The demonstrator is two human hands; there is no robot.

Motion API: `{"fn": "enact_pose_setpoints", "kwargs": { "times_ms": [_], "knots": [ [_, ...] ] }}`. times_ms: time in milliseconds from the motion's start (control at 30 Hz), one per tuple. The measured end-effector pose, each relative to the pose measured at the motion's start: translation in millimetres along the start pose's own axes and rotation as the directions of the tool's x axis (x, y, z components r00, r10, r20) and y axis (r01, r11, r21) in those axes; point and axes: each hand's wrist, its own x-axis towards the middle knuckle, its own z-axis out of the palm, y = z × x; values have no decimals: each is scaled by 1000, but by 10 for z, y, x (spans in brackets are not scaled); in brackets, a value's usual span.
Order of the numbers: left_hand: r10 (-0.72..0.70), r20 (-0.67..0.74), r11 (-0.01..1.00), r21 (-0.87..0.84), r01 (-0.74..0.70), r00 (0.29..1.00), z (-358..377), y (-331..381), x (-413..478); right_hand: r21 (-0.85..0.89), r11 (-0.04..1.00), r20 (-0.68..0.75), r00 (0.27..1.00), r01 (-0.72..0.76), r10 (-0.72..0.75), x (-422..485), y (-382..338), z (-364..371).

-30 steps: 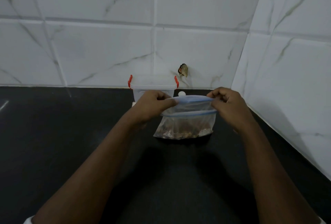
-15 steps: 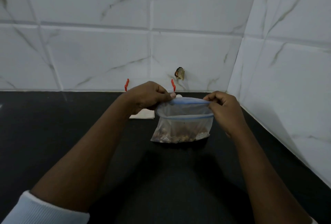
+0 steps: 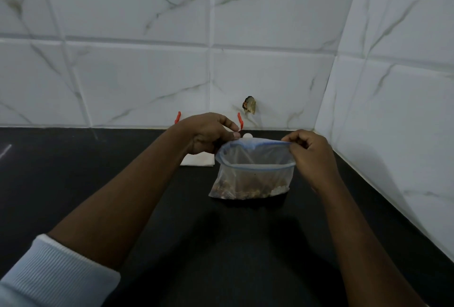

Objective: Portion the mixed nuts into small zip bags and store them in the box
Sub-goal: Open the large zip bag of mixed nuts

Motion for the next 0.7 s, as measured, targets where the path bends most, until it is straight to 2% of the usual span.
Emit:
{"fn": "enact_pose_setpoints", "kwargs": {
  "times_ms": [67, 200, 267, 367, 500, 600, 700],
  "knots": [
    [-93, 23, 977, -190, 96, 995, -23, -20, 24, -12, 1000, -10, 1000, 0, 0, 6, 8, -8],
    [-267, 68, 832, -487, 265, 961, -71, -90, 47, -49, 999, -9, 1000, 6, -6, 8, 18, -4],
    [-292, 81, 833, -468, 295, 953, -85, -110, 17, -54, 999, -1, 1000, 7, -7, 1, 7, 11],
    [-276, 112, 893, -338, 298, 955, -92, -147, -46, -40, 999, -4, 1000, -15, 15, 3, -28, 17],
    [-216, 149, 865, -430, 260, 965, -49, -140, -122, -32, 999, -51, 999, -4, 2, -15, -20, -50],
    [-173, 62, 895, -406, 184, 983, -46, -190, -224, -17, 999, -40, 999, -37, 36, -5, 33, -81],
    [-156, -151, 967, -225, 120, 976, 8, -316, -334, 17, 996, 8, 997, -82, 82, 12, 33, -83]
  ]
}}
